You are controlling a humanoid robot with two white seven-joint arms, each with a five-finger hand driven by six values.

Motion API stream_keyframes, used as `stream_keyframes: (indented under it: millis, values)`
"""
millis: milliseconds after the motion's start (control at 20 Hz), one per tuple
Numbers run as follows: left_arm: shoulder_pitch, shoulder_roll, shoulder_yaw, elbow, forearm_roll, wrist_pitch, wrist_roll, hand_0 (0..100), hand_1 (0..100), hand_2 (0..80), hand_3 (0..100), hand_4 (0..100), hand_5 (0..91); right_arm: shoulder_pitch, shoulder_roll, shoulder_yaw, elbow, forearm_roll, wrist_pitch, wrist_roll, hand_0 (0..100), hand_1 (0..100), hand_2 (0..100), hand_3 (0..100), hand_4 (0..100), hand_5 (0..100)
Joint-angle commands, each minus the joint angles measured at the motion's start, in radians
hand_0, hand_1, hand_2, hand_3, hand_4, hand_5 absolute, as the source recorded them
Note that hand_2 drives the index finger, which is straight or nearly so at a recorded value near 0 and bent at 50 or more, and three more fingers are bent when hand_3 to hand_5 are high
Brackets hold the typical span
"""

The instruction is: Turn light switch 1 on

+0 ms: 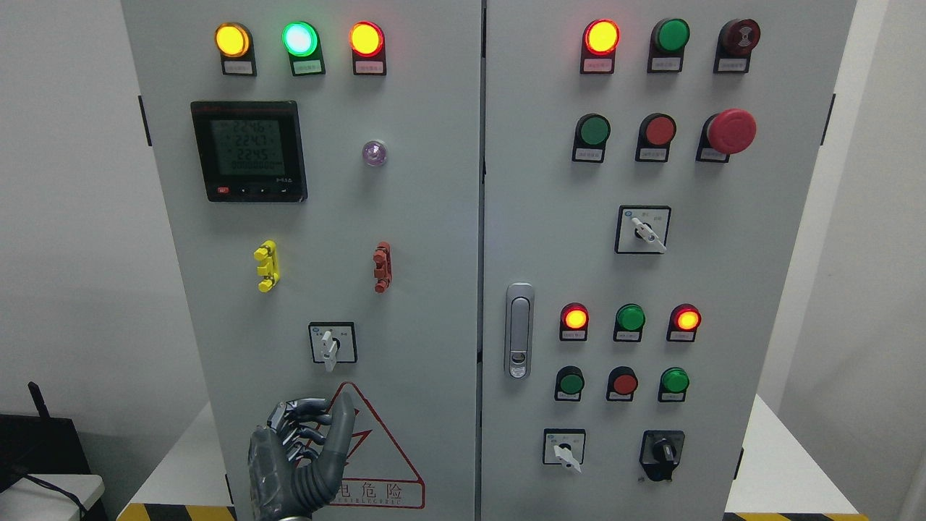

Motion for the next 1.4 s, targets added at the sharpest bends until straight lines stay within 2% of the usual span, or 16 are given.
stream_keyframes:
  millis: [0,1353]
  values:
    - [-0.030,-0.008,-0.007,0.000,-0.020,0.019,0.015,14,53,48.9,68,78,83.6,0.000,0.000,0.000,0.000,-0.017,0.000,0.000,12,39,0,0,0,0]
    - [-0.098,-0.009,0.013,-0.016,-0.038,0.102,0.020,18,54,48.2,68,79,83.5,0.000,0.000,0.000,0.000,-0.017,0.001,0.000,12,39,0,0,0,0]
